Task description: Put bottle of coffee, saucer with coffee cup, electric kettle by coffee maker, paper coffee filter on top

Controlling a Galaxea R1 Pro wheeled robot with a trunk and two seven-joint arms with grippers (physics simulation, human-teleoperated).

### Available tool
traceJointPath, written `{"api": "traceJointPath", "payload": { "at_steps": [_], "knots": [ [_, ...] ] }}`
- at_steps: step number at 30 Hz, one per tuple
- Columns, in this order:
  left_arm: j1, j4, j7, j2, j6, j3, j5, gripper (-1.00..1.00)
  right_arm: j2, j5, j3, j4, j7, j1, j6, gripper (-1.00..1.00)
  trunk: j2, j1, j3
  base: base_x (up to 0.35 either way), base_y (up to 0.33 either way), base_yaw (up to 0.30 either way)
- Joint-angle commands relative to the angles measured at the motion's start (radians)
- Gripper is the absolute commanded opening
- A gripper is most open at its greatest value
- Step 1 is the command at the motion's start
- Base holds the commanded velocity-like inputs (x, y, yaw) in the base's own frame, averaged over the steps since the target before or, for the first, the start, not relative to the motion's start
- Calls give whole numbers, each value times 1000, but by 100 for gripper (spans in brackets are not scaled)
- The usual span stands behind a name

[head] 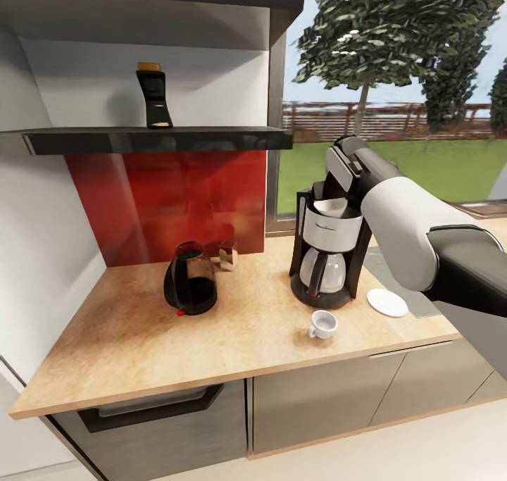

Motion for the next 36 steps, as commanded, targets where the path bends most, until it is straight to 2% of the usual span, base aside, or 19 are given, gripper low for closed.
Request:
{"api": "traceJointPath", "payload": {
  "at_steps": [1, 11, 26, 36],
  "knots": [
    [-1, 1, -1, 0, -4, 8, 2, 100, 0, 1, 1, -1, -1, -1, 4, 100, -2, 1, -2, 0, 0, 0],
    [-1, 1, -1, 0, -4, 8, 2, 100, 0, 1, 1, -1, -1, -1, 4, 100, -2, 1, 7, 0, 0, 0],
    [-1, 1, -1, 0, -4, 6, 2, 100, 0, 1, 1, -1, -1, -1, 4, 100, -2, 1, 8, -1, -1, 0],
    [-1, 1, -1, 0, -4, 7, 2, 100, 0, 1, 1, -1, 1, -1, 4, 100, -2, 1, 8, -198, -133, 0]
  ]
}}
